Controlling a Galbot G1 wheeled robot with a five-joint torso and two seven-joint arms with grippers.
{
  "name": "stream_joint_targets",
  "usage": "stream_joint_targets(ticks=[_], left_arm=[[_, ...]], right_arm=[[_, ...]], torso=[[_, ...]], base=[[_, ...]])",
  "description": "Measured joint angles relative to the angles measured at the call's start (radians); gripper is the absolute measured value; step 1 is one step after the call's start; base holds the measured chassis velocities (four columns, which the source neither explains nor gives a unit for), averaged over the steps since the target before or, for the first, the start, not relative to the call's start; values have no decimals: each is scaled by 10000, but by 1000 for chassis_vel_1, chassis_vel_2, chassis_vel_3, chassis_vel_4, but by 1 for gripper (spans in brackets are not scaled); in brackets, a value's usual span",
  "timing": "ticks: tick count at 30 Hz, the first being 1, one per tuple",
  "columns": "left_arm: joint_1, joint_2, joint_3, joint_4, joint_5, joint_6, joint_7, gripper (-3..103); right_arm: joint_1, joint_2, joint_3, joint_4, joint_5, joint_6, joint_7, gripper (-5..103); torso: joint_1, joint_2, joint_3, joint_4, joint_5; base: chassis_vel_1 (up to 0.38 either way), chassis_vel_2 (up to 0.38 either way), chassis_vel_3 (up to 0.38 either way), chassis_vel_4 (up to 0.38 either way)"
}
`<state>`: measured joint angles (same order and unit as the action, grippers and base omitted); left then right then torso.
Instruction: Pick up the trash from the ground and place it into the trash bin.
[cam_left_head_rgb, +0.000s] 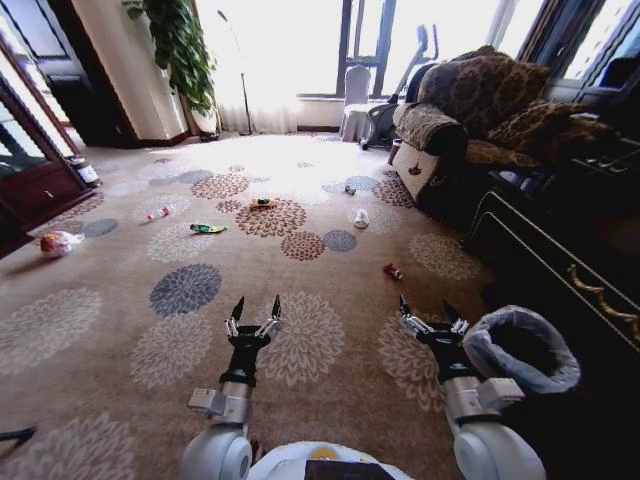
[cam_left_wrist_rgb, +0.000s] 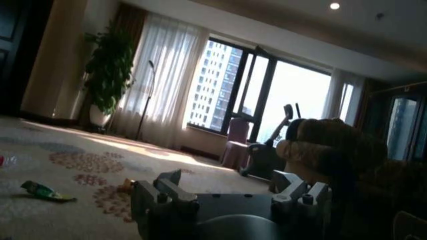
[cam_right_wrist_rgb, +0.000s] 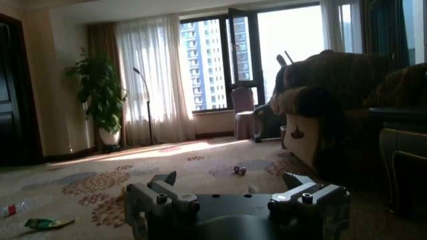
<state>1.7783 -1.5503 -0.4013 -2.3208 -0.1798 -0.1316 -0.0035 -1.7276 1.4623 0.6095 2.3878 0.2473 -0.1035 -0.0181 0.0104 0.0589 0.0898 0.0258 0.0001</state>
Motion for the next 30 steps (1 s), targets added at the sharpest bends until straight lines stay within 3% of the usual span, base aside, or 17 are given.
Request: stream_joint_targets(ticks=[30], left_arm=[[99,61,78,128,-255,354,-330,93]], right_arm=[[-205,188,-10,-160,-41,267,-1,100]], torso=[[0,0,0,0,-2]], base=[[-2,-1,2,2]])
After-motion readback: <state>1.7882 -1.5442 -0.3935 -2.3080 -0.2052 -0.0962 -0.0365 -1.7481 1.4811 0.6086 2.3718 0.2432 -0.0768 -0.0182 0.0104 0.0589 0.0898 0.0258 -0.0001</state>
